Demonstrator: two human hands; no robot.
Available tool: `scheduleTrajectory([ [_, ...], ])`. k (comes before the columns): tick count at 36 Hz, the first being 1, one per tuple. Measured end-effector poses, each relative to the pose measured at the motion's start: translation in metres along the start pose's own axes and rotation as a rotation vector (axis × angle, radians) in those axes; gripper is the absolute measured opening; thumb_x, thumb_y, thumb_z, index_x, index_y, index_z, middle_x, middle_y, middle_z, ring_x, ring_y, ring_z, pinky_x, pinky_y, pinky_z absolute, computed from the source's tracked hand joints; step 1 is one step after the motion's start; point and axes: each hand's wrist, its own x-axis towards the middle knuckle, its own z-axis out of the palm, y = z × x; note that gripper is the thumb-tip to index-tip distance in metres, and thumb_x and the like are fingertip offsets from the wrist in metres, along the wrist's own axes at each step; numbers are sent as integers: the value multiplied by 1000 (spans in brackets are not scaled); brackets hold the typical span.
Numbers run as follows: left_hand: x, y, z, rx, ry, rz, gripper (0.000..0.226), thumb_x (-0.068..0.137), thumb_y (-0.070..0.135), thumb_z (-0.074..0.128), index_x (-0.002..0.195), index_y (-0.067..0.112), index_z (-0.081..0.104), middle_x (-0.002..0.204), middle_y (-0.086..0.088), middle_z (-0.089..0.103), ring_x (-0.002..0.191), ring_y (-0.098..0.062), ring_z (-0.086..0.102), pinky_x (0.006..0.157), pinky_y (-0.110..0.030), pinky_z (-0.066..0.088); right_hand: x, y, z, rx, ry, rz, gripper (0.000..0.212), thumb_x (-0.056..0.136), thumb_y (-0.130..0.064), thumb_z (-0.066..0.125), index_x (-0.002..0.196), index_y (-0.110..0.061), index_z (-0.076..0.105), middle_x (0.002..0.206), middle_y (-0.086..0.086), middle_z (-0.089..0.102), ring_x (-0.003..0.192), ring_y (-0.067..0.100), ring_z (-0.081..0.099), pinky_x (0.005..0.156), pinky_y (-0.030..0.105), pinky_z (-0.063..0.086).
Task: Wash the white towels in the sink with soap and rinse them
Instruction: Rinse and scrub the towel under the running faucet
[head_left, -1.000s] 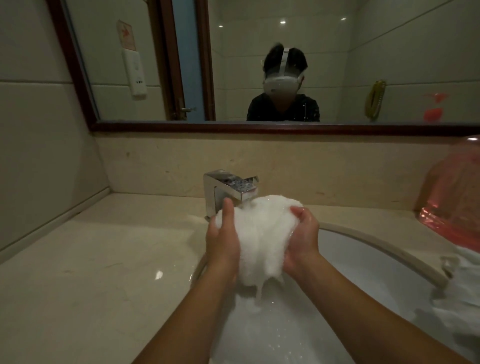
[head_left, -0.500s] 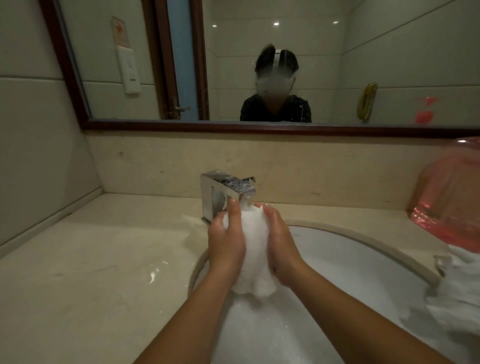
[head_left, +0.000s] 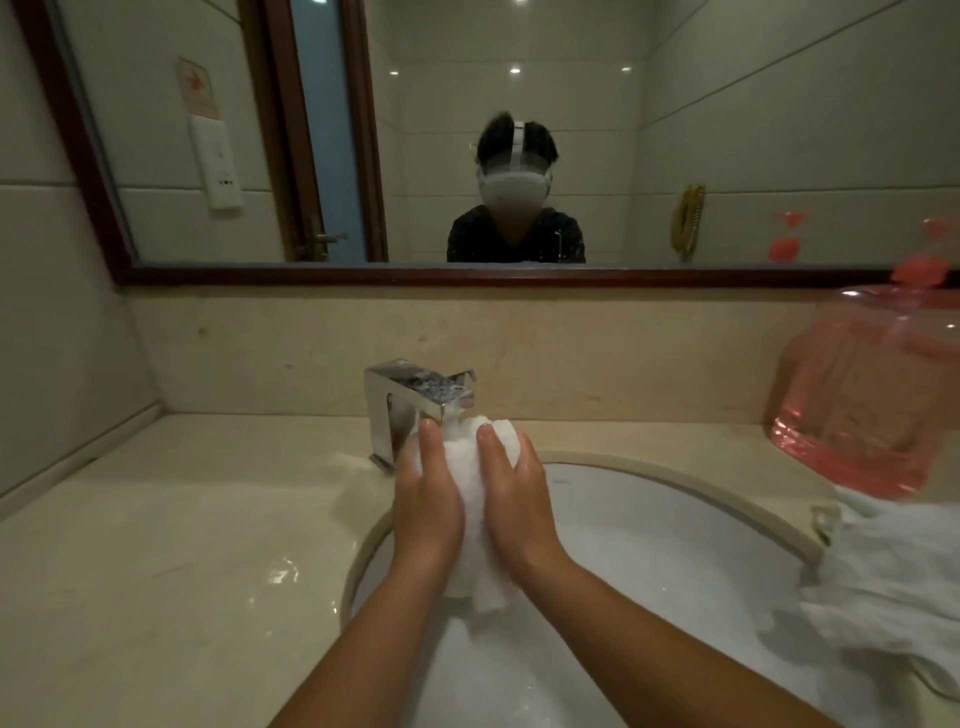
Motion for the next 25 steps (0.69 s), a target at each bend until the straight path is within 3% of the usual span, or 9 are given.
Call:
scheduleTrajectory([
  [3,4,-1,0,-16,-12,-8,63,109,62,29,142,21,63,130,-3,65,118,-20,57,102,-34,42,-1,2,2,19,30,-17,64,91,-69,54,133,-23,67,120,-4,74,109,11,71,92,28,59],
  [6,5,-1,-1,-2,-23,-18,61,109,63,30,136,23,67,127,-3,67,122,-26,60,111,-42,45,3,6,2,-6,9,-17,33,104,-50,58,122,-24,69,112,-5,75,102,8,71,83,22,57],
  [8,4,-1,-2,12,-25,1,59,109,63,31,133,24,68,126,-2,69,122,-28,62,112,-46,46,5,7,3,-13,-11,5,29,105,-53,56,118,-29,67,113,-4,73,102,10,70,81,25,56],
  [11,-1,1,-2,18,-30,26,53,108,63,34,122,28,70,109,5,72,107,-20,67,98,-40,50,9,9,4,-39,-24,71,32,104,-63,48,110,-36,64,112,-6,69,99,7,67,78,26,52],
  [13,-6,3,-2,39,-53,40,50,106,67,35,110,31,70,101,10,71,101,-17,68,94,-39,52,10,11,3,-21,-21,125,33,105,-66,43,112,-40,62,104,-16,67,95,3,64,84,30,52],
  [16,-12,1,1,113,-85,54,81,89,92,31,113,28,75,105,4,76,102,-19,71,100,-45,56,8,17,5,-43,-6,198,52,102,-74,39,124,-36,65,112,-6,72,105,15,68,99,40,56],
  [18,-10,-2,4,192,-74,68,91,82,99,26,111,29,76,103,3,77,99,-20,72,99,-47,57,7,19,7,-60,39,203,56,101,-76,39,127,-35,66,115,-3,73,106,17,68,98,39,56],
  [22,-8,1,4,286,-30,79,84,92,86,22,119,26,73,113,-2,76,109,-26,69,99,-40,52,5,18,7,-99,133,165,39,104,-69,42,116,-37,60,95,-14,64,94,13,62,86,30,48],
  [25,-4,-1,1,324,-2,34,65,107,66,29,117,21,74,114,-8,75,112,-31,67,99,-40,49,5,16,7,-162,165,125,39,105,-64,44,113,-31,63,98,-8,64,99,18,62,85,31,44],
])
